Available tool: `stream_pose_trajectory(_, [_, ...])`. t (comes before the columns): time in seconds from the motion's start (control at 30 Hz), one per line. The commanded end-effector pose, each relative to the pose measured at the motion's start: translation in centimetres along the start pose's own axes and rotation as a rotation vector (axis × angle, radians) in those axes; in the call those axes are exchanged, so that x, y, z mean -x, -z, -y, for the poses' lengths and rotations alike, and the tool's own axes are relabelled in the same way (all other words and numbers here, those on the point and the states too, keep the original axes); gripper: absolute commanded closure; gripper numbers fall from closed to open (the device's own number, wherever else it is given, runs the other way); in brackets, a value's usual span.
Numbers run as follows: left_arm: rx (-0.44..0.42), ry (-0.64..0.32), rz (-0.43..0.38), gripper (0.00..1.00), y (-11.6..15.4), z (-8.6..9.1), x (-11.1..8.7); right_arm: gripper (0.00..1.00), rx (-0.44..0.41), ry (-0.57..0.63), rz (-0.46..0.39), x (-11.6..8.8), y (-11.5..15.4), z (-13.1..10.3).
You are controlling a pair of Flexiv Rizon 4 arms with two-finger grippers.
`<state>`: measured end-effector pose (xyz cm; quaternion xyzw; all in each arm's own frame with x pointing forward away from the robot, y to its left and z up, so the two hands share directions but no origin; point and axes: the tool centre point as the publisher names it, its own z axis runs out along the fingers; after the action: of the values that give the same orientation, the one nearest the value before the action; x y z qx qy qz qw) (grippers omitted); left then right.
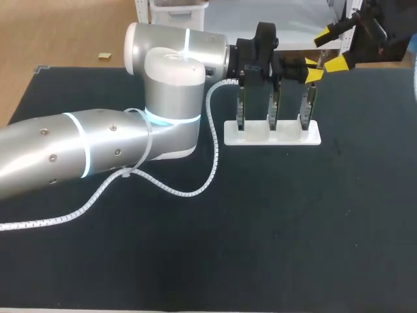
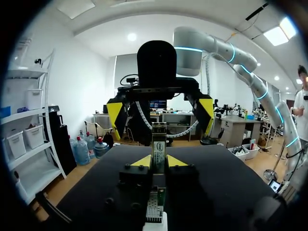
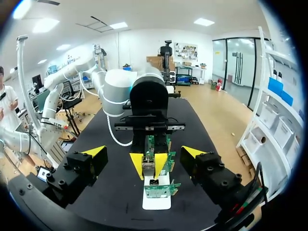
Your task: Pick up the optical module with the left hand, and insert it into the network port with the right hand.
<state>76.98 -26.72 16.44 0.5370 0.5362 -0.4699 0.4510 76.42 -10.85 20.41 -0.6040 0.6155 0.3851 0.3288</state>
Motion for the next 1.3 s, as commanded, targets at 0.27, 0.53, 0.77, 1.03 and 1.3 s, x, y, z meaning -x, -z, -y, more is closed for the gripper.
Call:
stream_pose_trajectory(0.27, [-0.004,0.001,-0.002,1.00,-0.08,-0.21,0.02,0.00,0.004,-0.010,-0.023,-0.06,-0.22,0.35])
stream_pose_trajectory(0.53, [-0.004,0.001,-0.002,1.00,-0.08,-0.21,0.02,0.00,-0.003,-0.018,-0.034,-0.37,-0.22,0.61])
stream_pose_trajectory(0.77, [-0.004,0.001,-0.002,1.00,-0.08,-0.21,0.02,0.00,-0.002,-0.019,-0.033,-0.46,-0.13,0.71])
stream_pose_trajectory(1.03, [-0.004,0.001,-0.002,1.00,-0.08,-0.21,0.02,0.85,-0.004,-0.020,-0.027,-0.49,-0.02,0.81])
stream_pose_trajectory(1.3, [-0.004,0.001,-0.002,1.00,-0.08,-0.21,0.02,1.00,-0.010,-0.017,-0.024,-0.53,0.00,0.89])
